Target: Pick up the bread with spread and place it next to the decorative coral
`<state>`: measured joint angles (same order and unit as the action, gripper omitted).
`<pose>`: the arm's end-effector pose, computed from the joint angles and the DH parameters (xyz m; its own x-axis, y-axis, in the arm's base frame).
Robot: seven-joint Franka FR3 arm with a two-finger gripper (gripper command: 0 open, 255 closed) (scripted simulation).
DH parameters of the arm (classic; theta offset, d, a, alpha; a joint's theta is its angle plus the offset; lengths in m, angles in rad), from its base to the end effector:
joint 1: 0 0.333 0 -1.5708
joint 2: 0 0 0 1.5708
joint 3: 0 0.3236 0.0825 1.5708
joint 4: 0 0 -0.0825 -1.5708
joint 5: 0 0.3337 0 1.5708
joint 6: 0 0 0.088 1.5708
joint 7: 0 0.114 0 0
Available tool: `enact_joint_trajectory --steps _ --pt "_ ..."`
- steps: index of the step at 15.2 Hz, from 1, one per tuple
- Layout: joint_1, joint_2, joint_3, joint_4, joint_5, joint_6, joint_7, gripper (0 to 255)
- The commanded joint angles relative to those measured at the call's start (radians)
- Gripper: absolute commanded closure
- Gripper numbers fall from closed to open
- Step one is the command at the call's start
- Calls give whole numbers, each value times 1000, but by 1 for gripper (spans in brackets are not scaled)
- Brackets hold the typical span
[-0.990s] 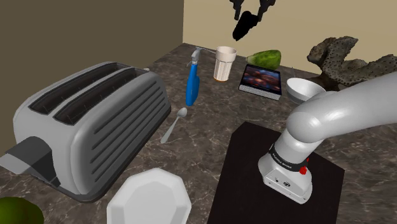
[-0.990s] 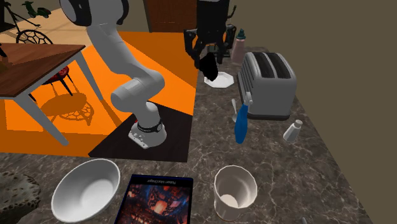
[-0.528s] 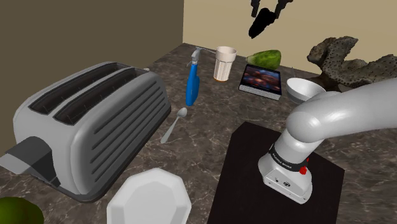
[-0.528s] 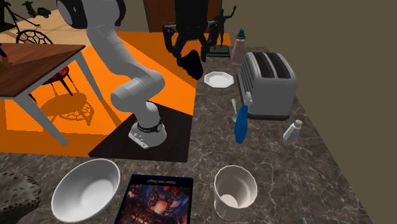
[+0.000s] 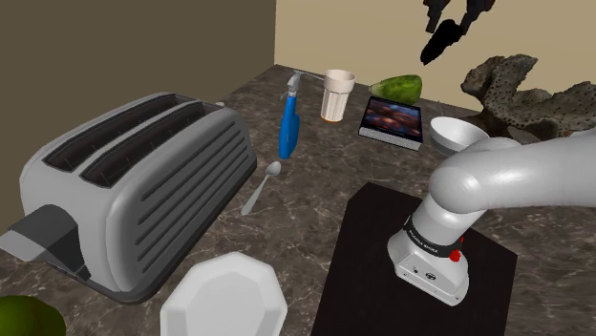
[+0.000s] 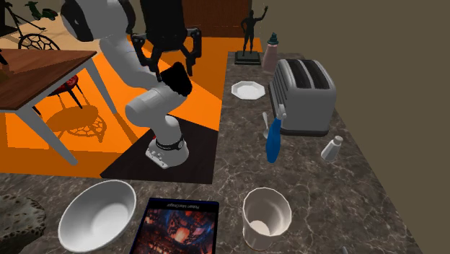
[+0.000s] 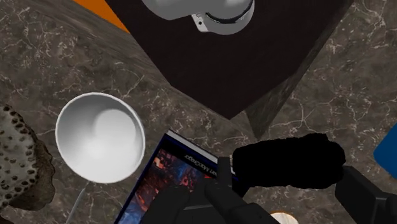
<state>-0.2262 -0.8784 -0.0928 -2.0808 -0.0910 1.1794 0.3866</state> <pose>0.1535 -0.0843 0.6826 0.7614 -0.6480 -0.0190 -0.6476 -0.7616 0.0224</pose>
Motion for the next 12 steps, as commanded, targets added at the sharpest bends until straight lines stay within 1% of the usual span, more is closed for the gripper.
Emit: enact_joint_trajectory --steps 1,6,12 --pt "-5 -35 -39 -8 -37 -24 -44 255" --pt "-16 -102 -134 -10 -137 -73 -151 255" --pt "-22 -155 -251 22 -268 -125 -288 255"
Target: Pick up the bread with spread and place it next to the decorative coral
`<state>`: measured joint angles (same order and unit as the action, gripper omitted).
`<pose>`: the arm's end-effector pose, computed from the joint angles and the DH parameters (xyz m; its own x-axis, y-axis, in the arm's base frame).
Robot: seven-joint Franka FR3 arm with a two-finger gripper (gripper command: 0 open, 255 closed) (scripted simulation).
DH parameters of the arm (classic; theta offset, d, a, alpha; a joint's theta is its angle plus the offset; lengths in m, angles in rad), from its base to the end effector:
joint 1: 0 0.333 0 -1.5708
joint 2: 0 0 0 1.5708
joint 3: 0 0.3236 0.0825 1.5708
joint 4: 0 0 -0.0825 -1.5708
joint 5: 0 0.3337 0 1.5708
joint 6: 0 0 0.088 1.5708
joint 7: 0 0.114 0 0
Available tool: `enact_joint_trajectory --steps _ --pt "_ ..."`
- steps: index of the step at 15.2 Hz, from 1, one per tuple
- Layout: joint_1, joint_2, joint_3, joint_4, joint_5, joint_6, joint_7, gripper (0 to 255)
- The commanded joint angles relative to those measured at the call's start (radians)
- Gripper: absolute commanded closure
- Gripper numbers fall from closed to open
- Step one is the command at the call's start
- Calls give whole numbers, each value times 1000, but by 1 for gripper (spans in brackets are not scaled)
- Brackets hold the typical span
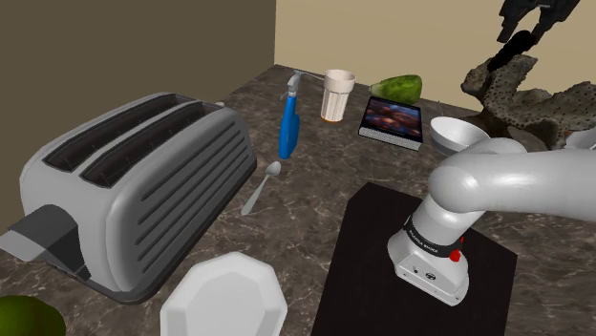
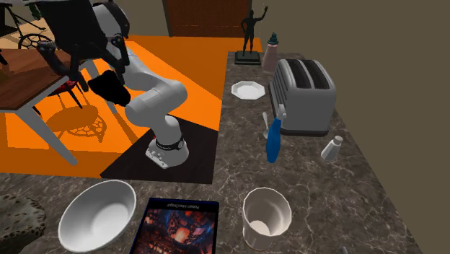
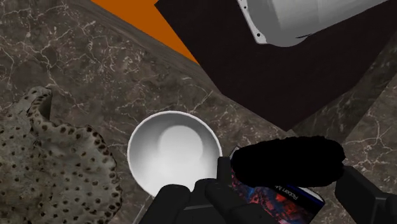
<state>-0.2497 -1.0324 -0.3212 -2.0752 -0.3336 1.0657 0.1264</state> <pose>0.0384 -0.1755 0.6751 0.7618 -0.6475 -0.0183 -0.6472 -0.7620 0.0223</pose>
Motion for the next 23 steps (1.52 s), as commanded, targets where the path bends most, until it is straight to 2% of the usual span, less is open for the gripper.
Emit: enact_joint_trajectory --steps 1,13,18,23 --pt "2 -7 -43 25 -49 -19 -51 255" --pt "41 -24 -282 207 -326 -80 -350 255" --pt "81 -1 -387 326 -434 -89 -485 255" --pt "143 37 -503 476 -534 -89 -627 255"
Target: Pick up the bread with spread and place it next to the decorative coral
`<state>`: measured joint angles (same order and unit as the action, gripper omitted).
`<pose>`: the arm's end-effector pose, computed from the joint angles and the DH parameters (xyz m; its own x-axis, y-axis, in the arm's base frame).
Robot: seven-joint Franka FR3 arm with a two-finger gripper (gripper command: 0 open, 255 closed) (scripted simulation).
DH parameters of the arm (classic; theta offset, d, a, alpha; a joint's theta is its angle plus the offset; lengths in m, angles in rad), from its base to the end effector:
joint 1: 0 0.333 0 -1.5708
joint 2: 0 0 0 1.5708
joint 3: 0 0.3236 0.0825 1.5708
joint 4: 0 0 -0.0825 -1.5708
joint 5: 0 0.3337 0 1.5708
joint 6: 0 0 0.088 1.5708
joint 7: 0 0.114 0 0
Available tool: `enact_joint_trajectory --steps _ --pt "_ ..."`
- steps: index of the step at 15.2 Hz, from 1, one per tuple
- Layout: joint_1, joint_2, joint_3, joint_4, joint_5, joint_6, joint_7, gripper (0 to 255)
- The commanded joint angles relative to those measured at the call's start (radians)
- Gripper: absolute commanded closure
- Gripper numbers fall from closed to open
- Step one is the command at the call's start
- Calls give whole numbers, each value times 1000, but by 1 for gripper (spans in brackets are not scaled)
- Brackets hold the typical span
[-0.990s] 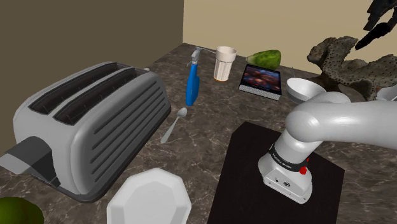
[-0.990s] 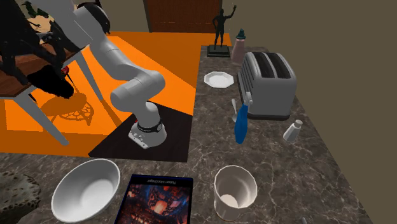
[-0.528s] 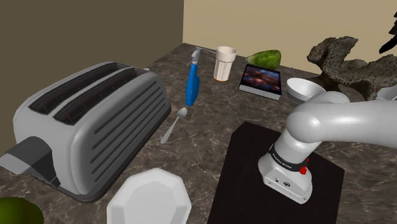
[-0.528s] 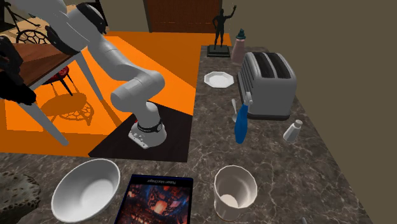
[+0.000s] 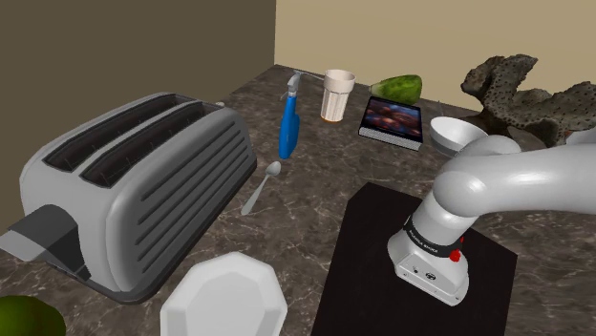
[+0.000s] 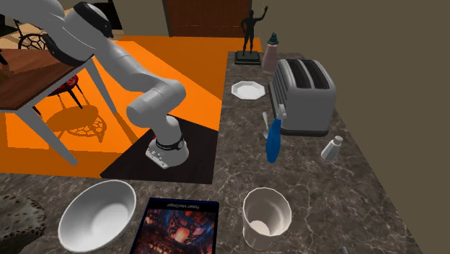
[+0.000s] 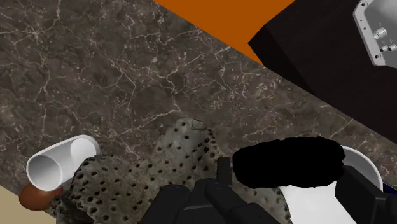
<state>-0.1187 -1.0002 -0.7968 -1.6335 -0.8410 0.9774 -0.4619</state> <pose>-0.1683 -0.3606 0.6739 0.7617 -0.6477 -0.0186 -0.6474 -0.7619 0.0220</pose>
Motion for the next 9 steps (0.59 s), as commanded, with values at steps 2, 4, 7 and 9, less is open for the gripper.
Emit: enact_joint_trajectory --steps 2,4,7,9 --pt "45 24 -78 104 -64 1 -97 255" --pt "86 44 -132 182 -100 3 -158 255" --pt "165 76 -224 317 -154 4 -254 255" --pt "232 97 -294 424 -191 3 -323 255"
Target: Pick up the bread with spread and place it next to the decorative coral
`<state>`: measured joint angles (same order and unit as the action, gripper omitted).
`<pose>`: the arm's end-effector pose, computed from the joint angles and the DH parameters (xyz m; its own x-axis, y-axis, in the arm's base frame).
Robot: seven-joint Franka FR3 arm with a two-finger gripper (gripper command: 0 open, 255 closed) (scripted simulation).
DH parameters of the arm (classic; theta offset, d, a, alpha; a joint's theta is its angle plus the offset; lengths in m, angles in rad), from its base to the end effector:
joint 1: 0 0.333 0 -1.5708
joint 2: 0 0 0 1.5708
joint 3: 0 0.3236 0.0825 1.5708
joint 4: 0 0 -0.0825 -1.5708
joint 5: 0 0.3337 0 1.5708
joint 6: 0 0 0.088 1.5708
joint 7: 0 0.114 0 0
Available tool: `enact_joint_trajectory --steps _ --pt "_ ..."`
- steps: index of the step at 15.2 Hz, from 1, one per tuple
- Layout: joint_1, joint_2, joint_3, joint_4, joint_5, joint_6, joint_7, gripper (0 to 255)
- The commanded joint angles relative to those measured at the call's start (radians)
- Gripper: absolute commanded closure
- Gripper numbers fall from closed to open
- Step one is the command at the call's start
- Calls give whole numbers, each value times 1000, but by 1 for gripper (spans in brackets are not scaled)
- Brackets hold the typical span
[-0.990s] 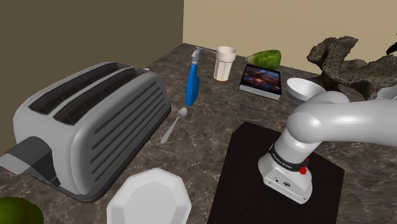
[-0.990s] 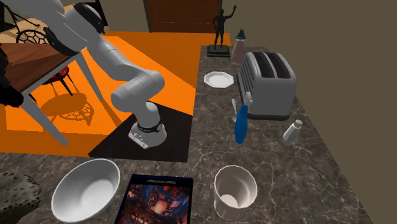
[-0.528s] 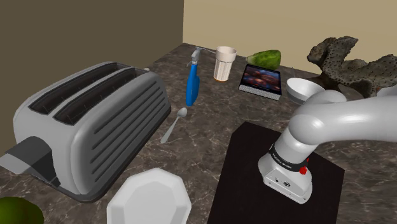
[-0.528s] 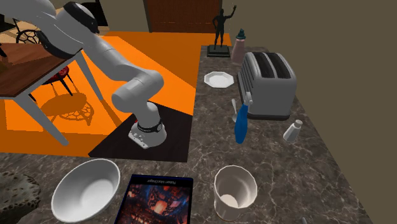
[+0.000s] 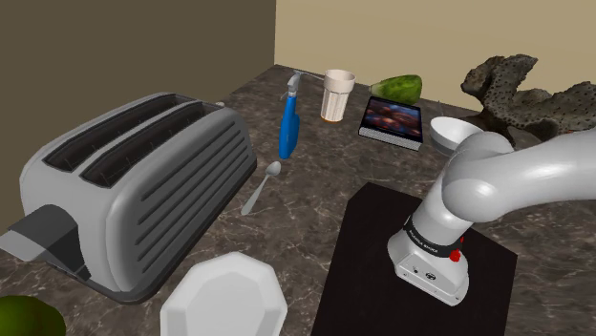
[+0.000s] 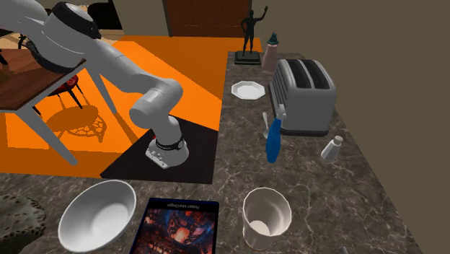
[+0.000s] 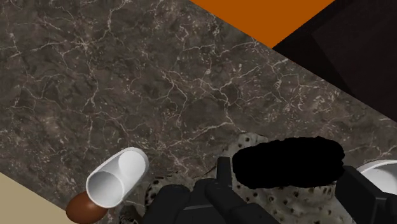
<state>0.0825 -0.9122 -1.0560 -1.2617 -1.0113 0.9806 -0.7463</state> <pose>-0.2501 -0.4369 0.6735 0.7613 -0.6481 -0.0185 -0.6478 -0.7615 0.0215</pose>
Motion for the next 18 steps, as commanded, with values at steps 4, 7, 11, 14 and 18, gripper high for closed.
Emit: enact_joint_trajectory --steps 4,7,11,14,18 --pt "35 -15 -58 39 -41 26 -50 255" --pt "1 -48 -47 -32 -42 54 -26 255" --pt "-38 -89 -39 -118 -47 89 2 255" --pt "-62 -118 -38 -176 -52 114 20 255" --pt "-91 -155 -40 -248 -62 147 42 255"
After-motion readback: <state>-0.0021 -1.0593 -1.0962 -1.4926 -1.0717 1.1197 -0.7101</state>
